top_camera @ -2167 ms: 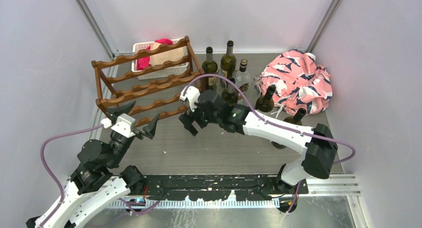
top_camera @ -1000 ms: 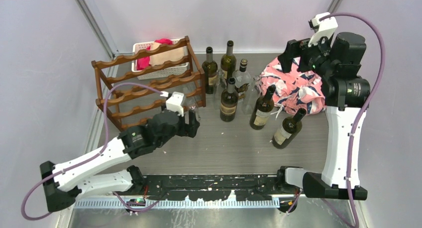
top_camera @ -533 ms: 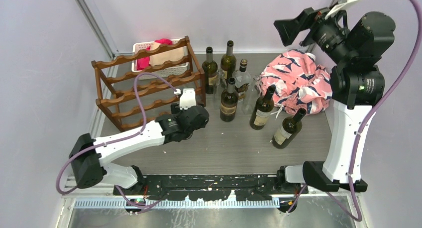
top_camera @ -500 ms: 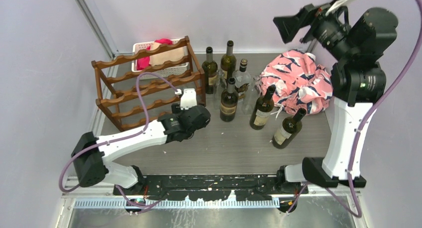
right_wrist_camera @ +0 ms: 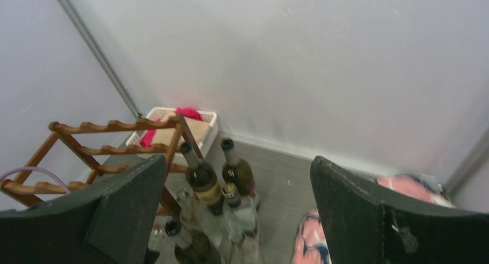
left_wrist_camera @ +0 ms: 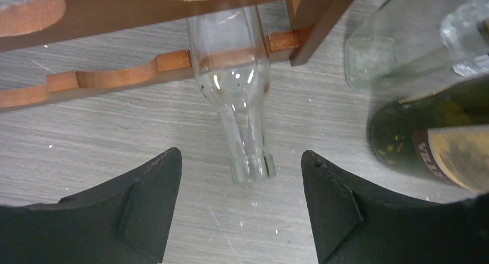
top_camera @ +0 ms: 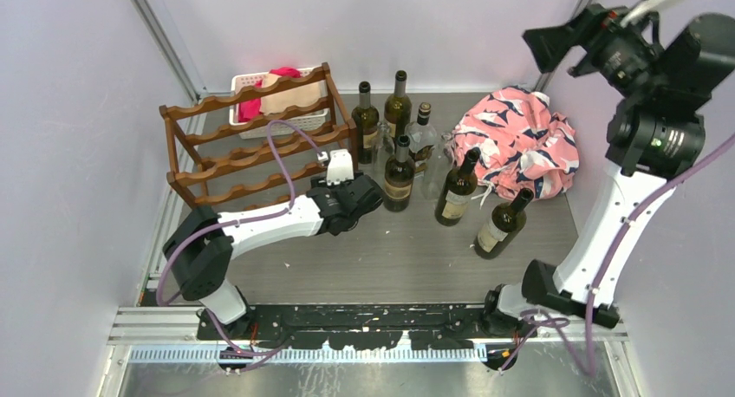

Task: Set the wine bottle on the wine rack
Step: Adjust the wine bottle in the wine rack.

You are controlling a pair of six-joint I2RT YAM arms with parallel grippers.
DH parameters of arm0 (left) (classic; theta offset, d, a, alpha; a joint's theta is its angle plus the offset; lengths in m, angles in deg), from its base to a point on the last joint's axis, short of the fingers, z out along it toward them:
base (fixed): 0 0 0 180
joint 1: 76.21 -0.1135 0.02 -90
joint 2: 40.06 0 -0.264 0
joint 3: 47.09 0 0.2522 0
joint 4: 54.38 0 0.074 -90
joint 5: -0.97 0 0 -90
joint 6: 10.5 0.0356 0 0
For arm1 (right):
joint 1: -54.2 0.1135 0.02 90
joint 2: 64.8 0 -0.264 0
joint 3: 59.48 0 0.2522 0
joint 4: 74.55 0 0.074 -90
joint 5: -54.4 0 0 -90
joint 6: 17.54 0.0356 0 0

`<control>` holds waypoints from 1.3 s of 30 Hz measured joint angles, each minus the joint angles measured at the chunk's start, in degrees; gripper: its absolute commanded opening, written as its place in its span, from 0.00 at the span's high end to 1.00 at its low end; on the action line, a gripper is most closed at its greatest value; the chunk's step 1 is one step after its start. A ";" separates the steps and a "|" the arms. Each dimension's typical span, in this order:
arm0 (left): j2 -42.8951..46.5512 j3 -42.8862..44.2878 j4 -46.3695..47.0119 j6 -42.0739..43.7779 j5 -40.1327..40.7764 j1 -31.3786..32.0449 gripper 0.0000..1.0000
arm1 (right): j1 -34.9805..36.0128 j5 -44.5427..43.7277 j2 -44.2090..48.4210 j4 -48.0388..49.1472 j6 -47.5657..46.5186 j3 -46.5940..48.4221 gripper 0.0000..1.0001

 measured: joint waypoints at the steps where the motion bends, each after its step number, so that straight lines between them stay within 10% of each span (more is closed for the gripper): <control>1: -0.81 0.33 0.35 0.00 0.26 -0.17 0.25 | -2.93 1.49 2.40 3.74 2.03 -5.07 0.00; 19: -2.73 0.63 0.63 -0.81 2.75 -0.61 0.26 | -24.74 8.31 13.07 15.45 15.43 -12.15 0.00; 26: -0.74 -0.52 1.31 0.28 2.78 -0.61 0.25 | -43.12 16.98 21.40 56.96 42.82 -36.41 0.00; 39: 2.89 -4.42 5.01 2.27 3.50 -0.61 0.25 | -31.80 21.11 -1.38 71.65 62.64 -10.29 0.00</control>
